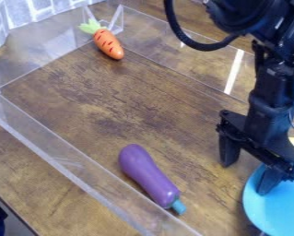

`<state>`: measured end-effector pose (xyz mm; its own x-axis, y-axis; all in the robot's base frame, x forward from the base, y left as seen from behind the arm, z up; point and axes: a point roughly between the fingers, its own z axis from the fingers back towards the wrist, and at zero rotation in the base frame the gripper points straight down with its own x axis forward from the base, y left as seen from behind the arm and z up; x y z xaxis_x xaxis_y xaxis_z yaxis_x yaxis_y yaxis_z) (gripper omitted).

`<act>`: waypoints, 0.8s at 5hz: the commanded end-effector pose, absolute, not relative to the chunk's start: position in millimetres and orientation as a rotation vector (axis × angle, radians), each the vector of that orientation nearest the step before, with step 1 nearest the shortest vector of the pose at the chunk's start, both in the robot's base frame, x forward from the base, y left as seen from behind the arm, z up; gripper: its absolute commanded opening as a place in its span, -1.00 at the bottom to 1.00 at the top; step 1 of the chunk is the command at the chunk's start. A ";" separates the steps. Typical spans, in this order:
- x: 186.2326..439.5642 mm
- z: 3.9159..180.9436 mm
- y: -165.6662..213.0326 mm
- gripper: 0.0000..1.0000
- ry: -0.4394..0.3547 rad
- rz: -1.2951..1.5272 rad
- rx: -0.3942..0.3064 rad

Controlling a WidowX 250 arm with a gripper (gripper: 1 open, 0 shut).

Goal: Remove the purple eggplant from the blue tray and put it on the table

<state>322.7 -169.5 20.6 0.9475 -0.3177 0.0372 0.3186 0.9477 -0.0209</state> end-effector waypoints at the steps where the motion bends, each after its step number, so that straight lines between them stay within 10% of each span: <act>1: 315.9 31.3 -170.9 1.00 -0.056 -0.297 -0.023; 4: 304.0 28.4 -168.5 1.00 -0.073 -0.341 -0.004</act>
